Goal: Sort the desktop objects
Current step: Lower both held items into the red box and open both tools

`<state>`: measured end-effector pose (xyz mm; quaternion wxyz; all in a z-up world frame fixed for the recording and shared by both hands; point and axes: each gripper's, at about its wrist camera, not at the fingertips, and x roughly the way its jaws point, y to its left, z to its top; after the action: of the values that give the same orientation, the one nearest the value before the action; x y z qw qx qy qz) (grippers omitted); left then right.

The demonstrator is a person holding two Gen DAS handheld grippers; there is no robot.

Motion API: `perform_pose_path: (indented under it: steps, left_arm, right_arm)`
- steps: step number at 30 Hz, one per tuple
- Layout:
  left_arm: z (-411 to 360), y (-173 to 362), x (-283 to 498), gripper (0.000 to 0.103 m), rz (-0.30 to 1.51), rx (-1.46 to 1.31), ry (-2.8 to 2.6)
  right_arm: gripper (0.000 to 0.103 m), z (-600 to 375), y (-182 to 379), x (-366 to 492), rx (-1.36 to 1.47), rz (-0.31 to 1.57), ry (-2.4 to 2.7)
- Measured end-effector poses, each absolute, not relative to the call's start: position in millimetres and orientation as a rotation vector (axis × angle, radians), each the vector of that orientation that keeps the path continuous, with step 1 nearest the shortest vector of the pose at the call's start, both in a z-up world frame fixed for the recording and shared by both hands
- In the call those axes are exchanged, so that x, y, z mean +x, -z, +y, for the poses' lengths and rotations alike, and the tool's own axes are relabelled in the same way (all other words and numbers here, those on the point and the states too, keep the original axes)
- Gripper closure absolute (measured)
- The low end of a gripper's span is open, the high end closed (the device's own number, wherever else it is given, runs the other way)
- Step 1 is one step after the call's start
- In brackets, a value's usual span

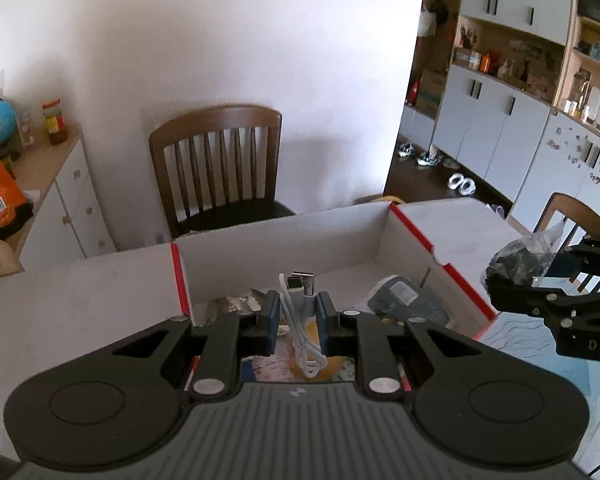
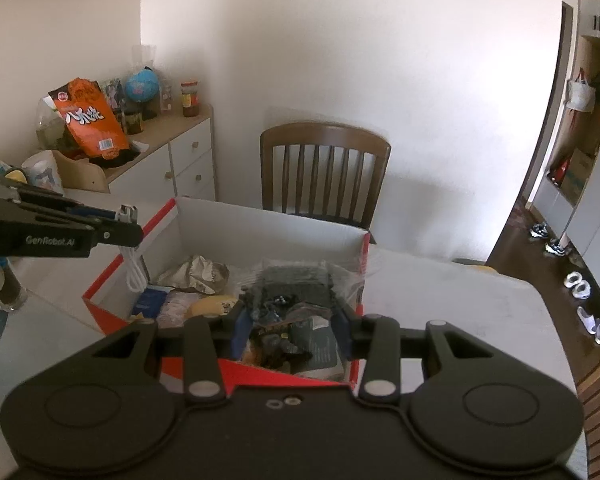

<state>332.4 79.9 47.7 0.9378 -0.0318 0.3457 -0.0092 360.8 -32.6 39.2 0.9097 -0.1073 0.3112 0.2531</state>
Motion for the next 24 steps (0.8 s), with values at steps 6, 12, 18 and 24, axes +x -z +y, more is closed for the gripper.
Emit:
perform_pose_path:
  steps: [6, 12, 18, 24]
  left_arm:
    - [82, -32, 356, 0.085, 0.761, -0.020, 0.011]
    - [80, -13, 375, 0.085, 0.834, 0.013, 0.009]
    - [80, 3, 388, 0.085, 0.924, 0.035, 0.034]
    - [83, 15, 394, 0.085, 0.964, 0.036, 0.028]
  right_arm:
    - [0.062, -24, -22, 379, -0.253, 0.671, -0.537]
    - [0.062, -19, -8, 399, -0.276, 0.706, -0.536]
    - [0.062, -16, 6, 417, -0.274, 0.783, -0.574]
    - [0.062, -9, 14, 426, -0.282, 0.829, -0.596]
